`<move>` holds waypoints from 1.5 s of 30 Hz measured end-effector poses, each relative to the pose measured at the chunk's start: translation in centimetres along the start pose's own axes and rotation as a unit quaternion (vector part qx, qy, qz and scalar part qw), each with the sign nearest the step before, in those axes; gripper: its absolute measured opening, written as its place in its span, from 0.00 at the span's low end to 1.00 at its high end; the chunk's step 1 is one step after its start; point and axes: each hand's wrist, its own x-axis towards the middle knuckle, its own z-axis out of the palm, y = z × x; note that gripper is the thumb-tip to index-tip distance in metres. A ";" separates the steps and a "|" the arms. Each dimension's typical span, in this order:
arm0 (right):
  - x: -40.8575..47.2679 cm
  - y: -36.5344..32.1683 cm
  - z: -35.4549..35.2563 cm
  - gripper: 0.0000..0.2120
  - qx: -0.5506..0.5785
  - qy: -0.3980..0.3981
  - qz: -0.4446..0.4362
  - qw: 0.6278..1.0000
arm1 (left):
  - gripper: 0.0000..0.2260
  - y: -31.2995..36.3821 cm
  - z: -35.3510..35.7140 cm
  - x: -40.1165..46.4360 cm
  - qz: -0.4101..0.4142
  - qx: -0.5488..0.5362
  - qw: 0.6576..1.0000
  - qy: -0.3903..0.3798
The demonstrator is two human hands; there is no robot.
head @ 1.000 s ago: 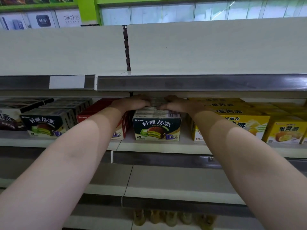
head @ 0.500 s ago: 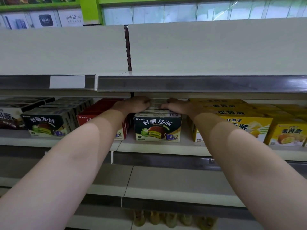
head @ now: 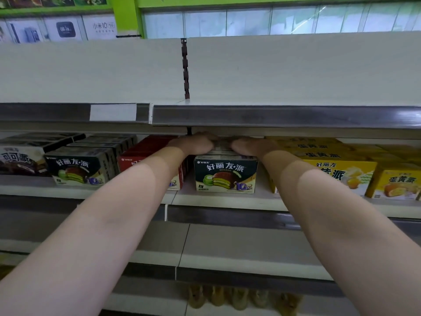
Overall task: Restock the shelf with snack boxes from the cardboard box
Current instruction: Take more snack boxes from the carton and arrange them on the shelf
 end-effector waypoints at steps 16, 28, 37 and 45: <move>1.4 -20.0 6.4 0.17 0.038 0.143 -0.161 0.976 | 0.15 -16.7 -6.6 -10.1 -0.023 0.022 0.987 0.156; 2.4 -40.3 13.2 0.21 0.057 0.111 -0.186 0.975 | 0.14 -35.9 -12.2 -21.7 -0.118 0.004 0.972 0.204; 6.3 -47.4 15.7 0.17 0.017 0.082 -0.235 0.968 | 0.25 -44.2 -13.7 -24.3 -0.206 0.079 0.963 0.154; 10.2 -52.7 17.0 0.33 -0.036 0.059 -0.248 0.966 | 0.39 -51.9 -15.5 -23.8 -0.167 0.120 0.963 0.176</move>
